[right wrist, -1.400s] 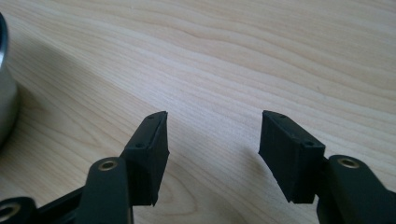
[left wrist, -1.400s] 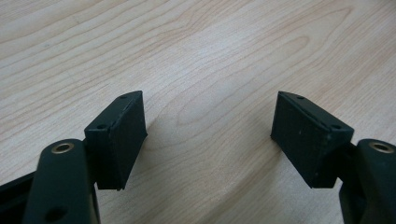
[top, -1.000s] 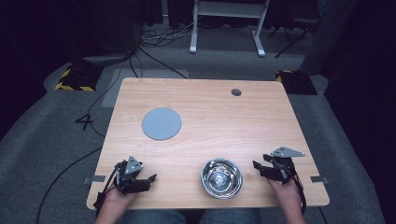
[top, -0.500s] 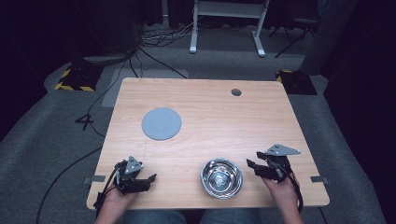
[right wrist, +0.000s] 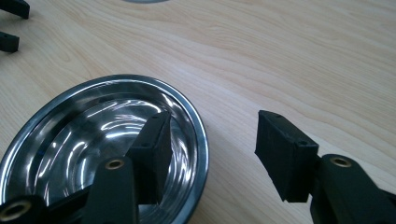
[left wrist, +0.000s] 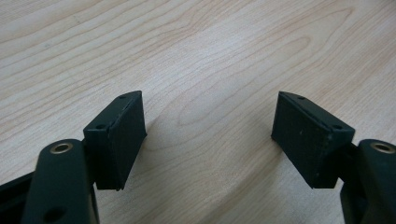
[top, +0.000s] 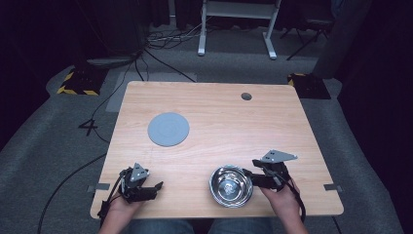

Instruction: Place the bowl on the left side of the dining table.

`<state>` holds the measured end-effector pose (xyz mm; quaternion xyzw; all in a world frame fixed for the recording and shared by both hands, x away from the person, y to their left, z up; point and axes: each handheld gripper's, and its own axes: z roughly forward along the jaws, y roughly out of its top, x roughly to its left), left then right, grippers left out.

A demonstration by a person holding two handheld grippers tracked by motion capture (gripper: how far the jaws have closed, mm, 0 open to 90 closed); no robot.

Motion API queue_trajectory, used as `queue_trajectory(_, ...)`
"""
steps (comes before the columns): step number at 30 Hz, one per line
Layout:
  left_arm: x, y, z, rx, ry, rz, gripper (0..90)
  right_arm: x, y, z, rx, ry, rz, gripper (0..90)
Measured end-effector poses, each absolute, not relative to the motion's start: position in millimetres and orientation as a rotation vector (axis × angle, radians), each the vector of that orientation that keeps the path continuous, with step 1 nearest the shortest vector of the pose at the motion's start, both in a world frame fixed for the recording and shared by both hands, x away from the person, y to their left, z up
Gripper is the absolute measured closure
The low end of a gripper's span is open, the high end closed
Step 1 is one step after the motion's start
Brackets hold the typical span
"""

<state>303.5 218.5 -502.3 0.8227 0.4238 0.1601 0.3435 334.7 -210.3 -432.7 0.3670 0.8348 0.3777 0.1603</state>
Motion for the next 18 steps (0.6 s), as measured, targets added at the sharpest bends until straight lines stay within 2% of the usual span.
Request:
queue_trajectory(12,303.5,218.6,-502.2,2.139,1.102,0.416,26.0,343.8,-193.0,-448.8,1.065,2.459,1.027,48.5)
queue_trajectory(18,303.5,218.5,-502.4,2.139,1.1,0.416,25.9,346.9,-188.0,-456.4,1.077,2.497,0.984,55.6)
